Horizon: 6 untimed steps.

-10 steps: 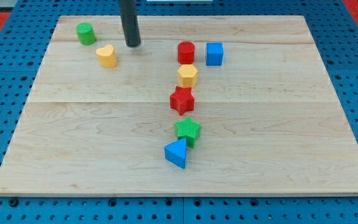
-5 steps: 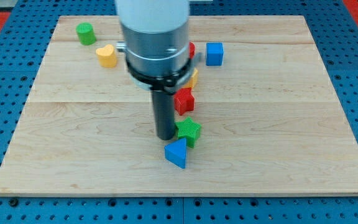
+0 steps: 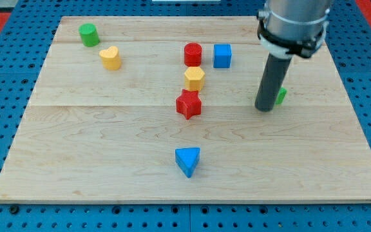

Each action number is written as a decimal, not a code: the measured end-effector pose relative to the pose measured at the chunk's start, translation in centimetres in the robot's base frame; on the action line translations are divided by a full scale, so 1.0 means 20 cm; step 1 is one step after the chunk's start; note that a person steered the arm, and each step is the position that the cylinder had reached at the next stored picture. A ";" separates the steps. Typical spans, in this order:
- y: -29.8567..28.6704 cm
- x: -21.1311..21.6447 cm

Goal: Move the green star to the top center

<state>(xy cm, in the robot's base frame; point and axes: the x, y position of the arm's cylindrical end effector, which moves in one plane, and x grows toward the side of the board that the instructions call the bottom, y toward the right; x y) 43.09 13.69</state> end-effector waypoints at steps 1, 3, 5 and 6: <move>0.08 -0.02; 0.21 -0.23; 0.37 -0.20; 0.36 -0.43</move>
<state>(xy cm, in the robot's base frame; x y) 34.56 20.91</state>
